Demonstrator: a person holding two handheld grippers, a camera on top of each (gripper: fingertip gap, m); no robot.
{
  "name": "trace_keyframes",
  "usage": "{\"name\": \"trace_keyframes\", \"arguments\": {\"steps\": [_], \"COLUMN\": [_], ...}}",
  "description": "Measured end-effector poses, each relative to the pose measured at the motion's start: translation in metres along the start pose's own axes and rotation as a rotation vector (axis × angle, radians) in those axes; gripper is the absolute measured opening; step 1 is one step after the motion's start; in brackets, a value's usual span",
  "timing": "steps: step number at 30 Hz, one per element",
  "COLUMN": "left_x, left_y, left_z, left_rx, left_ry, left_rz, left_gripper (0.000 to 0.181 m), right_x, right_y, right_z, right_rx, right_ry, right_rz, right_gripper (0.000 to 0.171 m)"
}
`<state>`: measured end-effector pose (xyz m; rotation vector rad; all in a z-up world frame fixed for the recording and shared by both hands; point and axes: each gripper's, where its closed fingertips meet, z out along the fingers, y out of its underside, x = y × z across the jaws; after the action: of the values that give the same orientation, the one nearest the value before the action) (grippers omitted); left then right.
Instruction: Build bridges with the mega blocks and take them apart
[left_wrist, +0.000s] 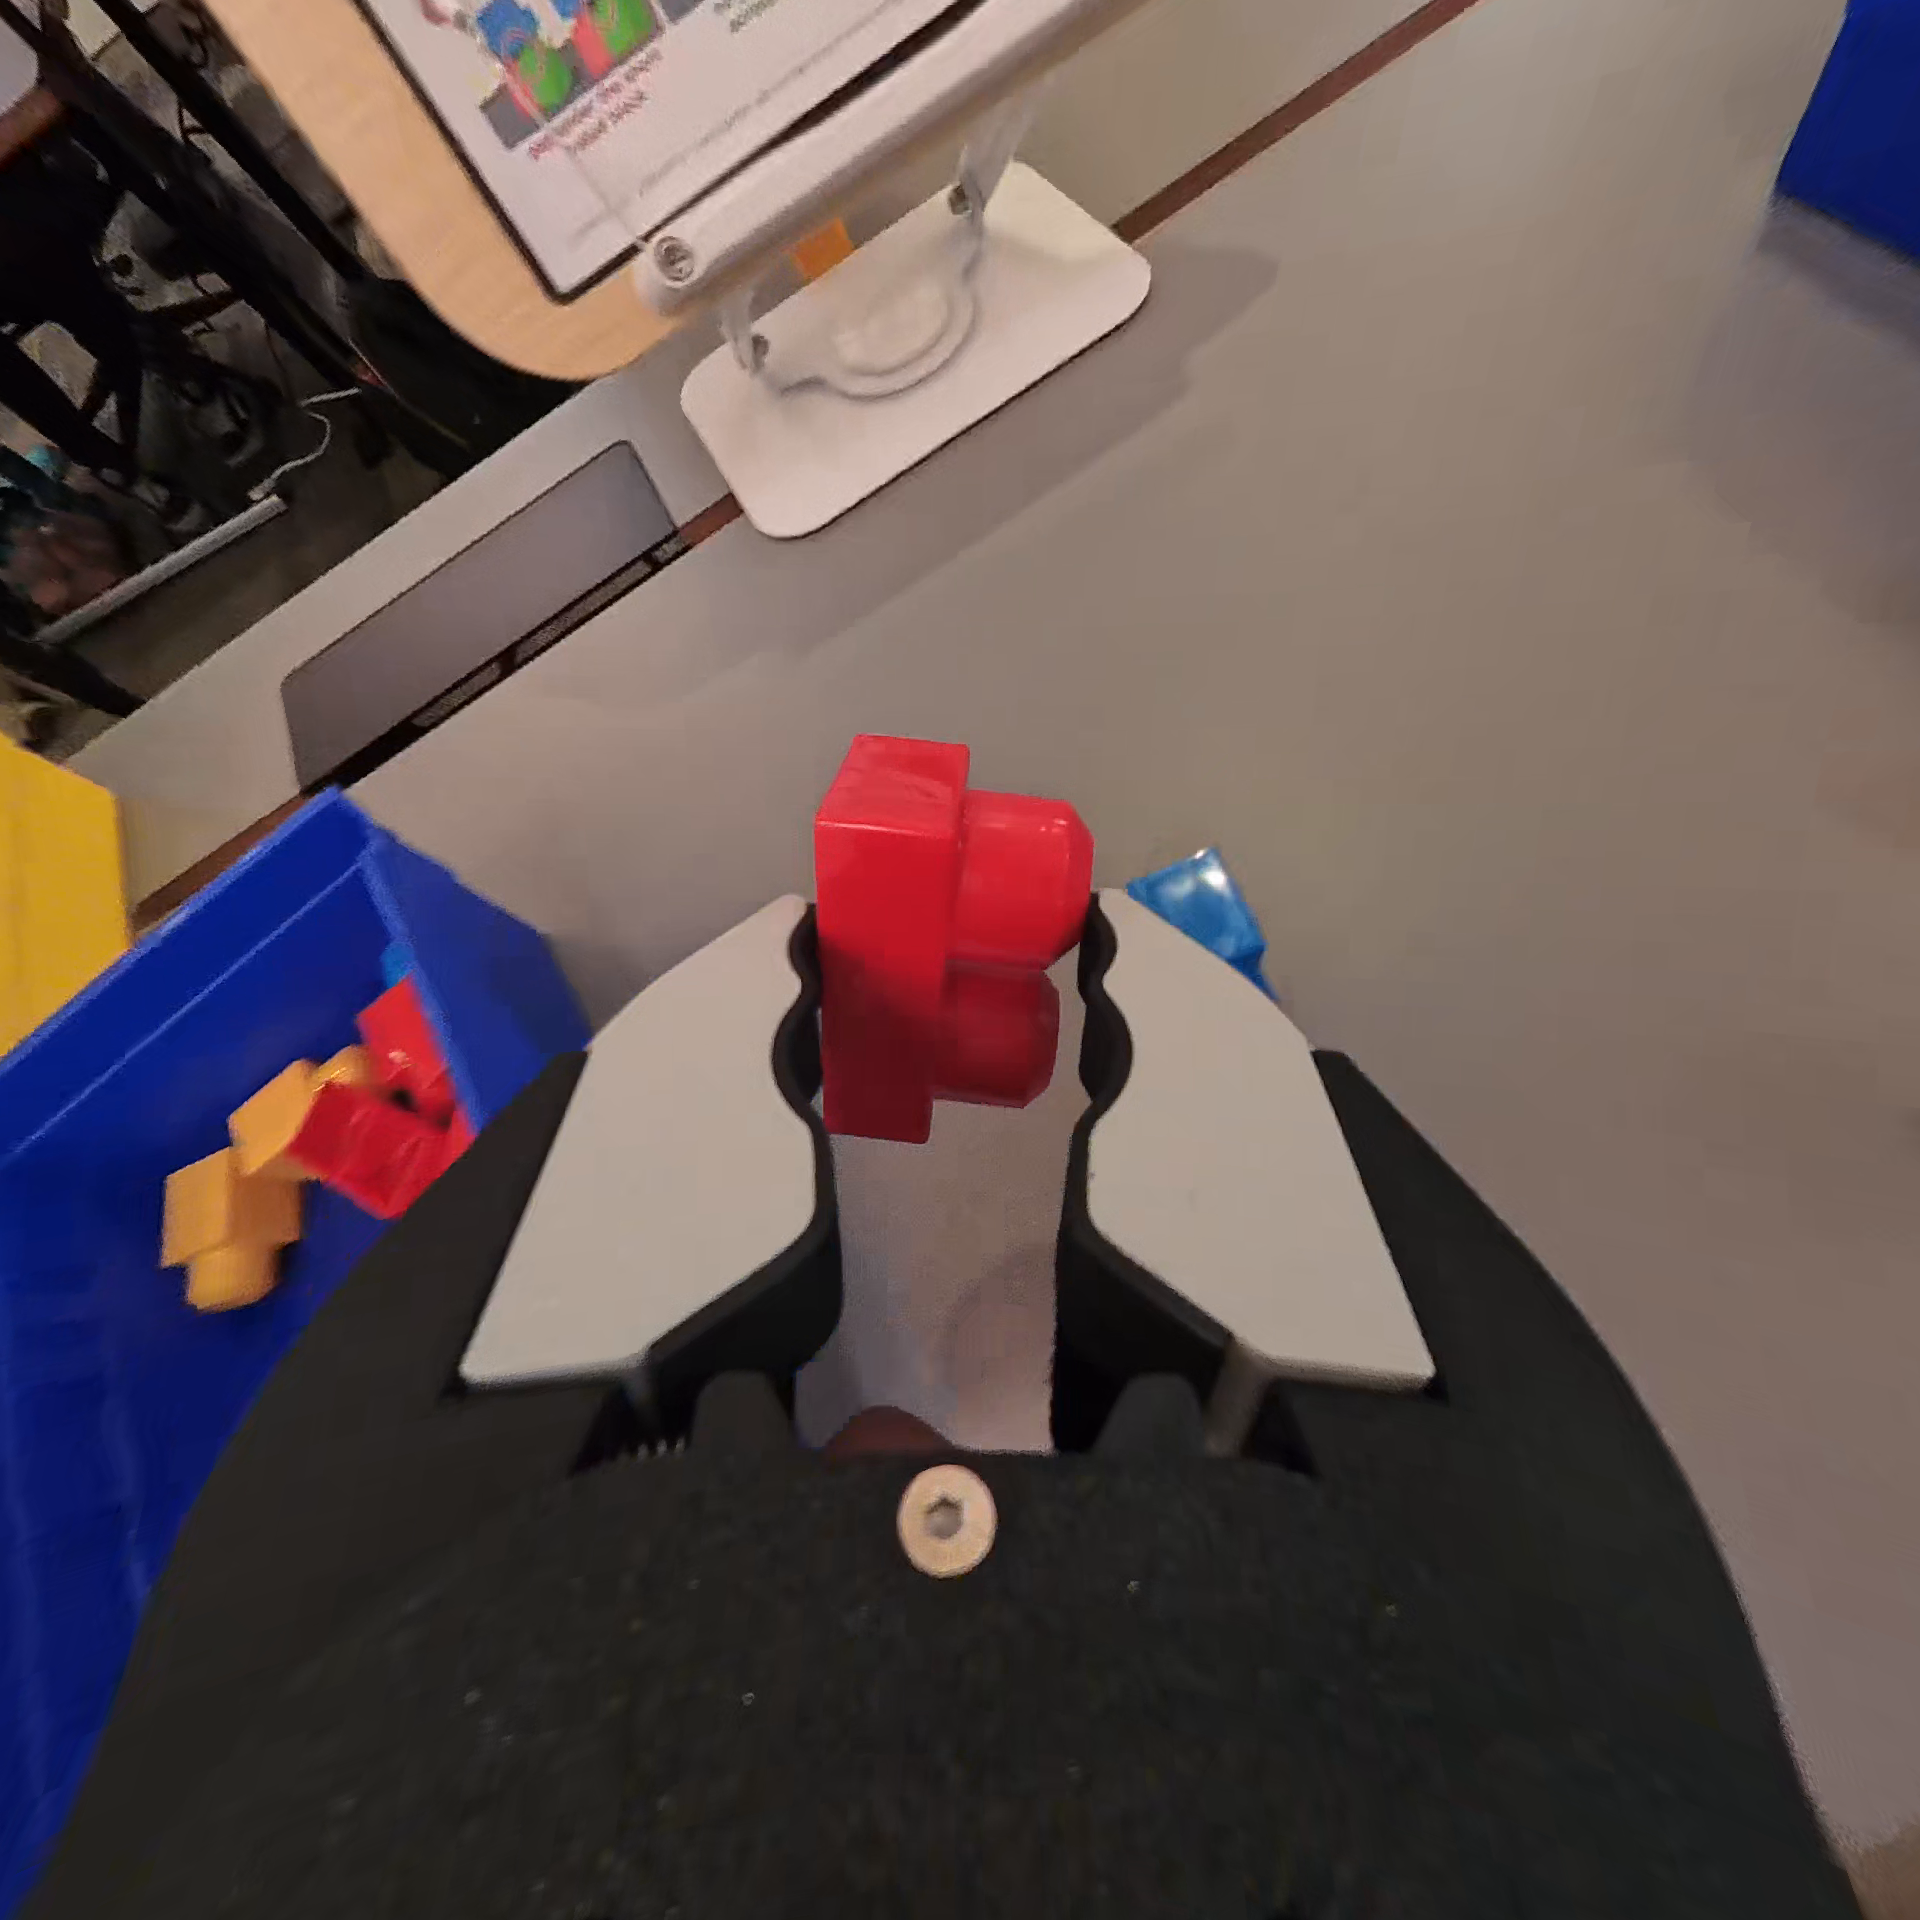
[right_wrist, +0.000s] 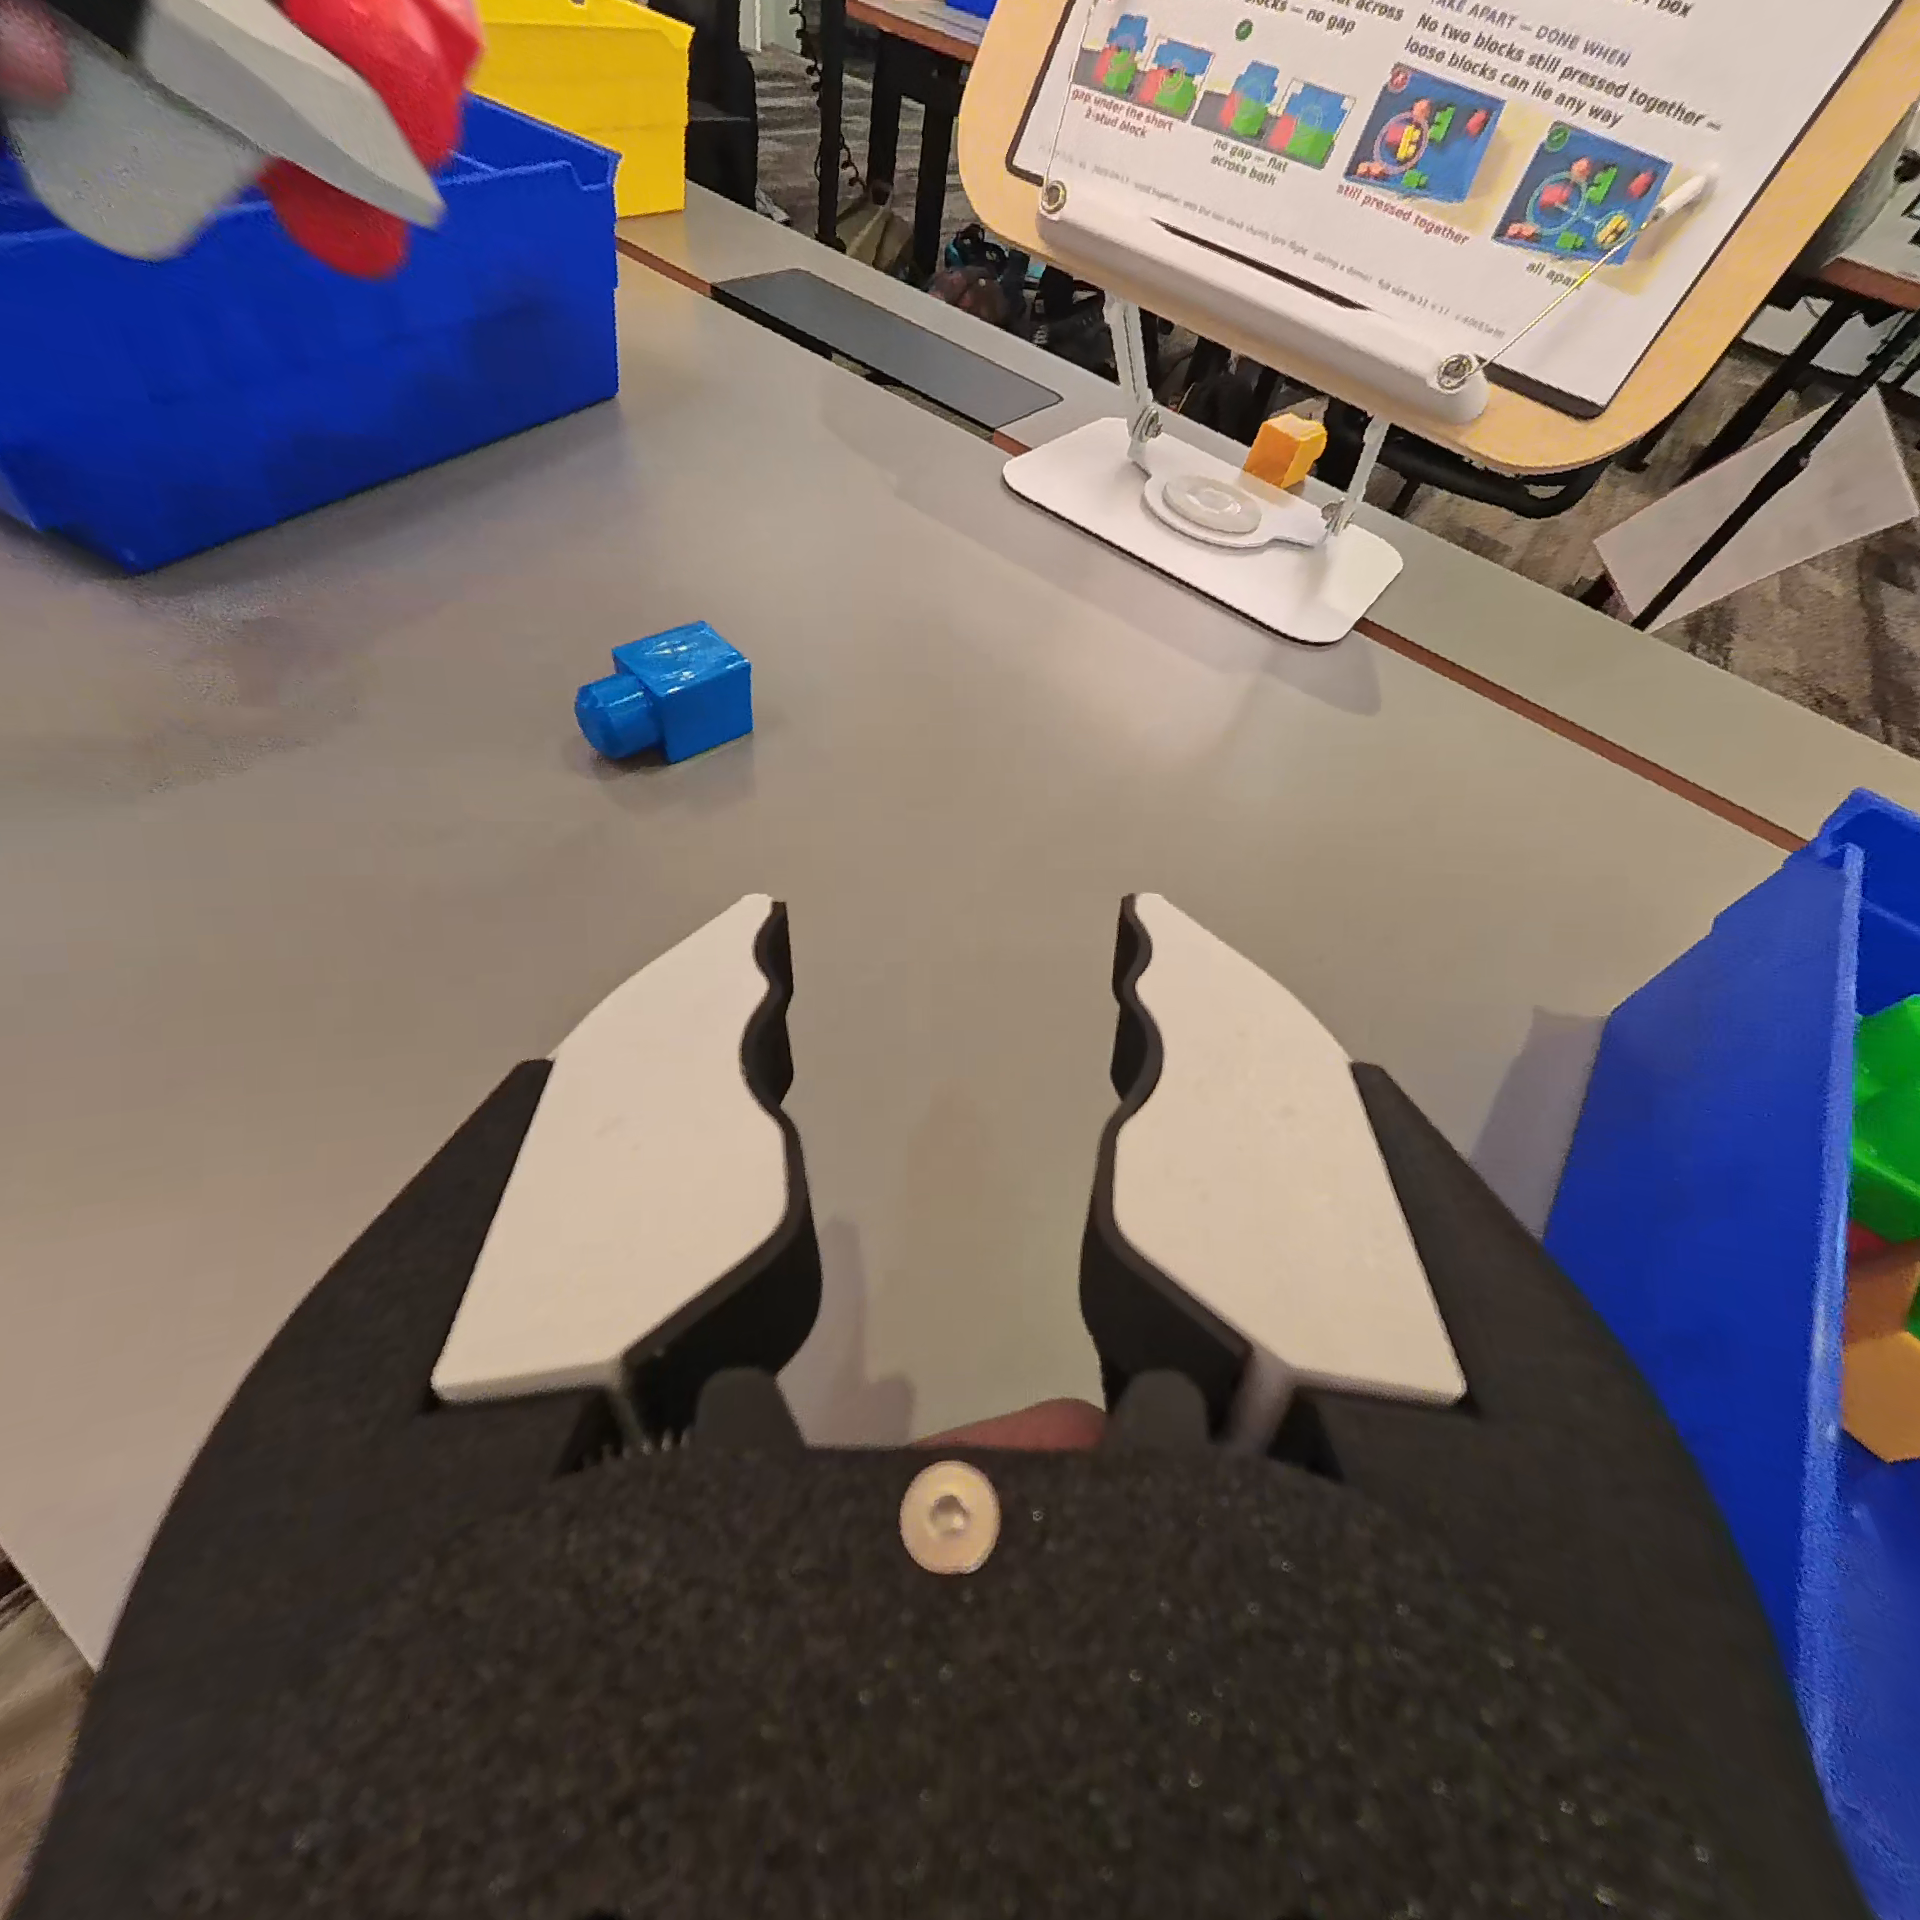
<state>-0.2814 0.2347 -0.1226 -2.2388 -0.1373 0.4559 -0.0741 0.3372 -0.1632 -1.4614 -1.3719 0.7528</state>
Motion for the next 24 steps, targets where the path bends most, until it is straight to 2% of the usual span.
{"name": "trace_keyframes", "arguments": {"steps": [7, 15, 19, 24], "left_x": [0.038, 0.064, 0.073, 0.073], "left_y": [-0.028, -0.012, 0.002, 0.009], "left_z": [0.080, 0.160, 0.176, 0.177], "left_rx": [-0.078, -0.285, -0.364, -0.423], "left_ry": [0.089, 0.218, 0.274, 0.279], "left_rz": [-0.040, -0.057, -0.087, -0.068], "left_gripper": [0.046, 0.047, 0.047, 0.047], "right_x": [0.006, 0.006, 0.007, 0.010], "right_y": [0.000, 0.002, 0.004, 0.005], "right_z": [-0.003, -0.003, -0.003, -0.003], "right_rx": [-0.004, -0.018, -0.026, -0.033], "right_ry": [0.011, 0.008, 0.008, 0.010], "right_rz": [-0.002, -0.010, -0.016, -0.014], "right_gripper": [0.059, 0.059, 0.059, 0.059]}}
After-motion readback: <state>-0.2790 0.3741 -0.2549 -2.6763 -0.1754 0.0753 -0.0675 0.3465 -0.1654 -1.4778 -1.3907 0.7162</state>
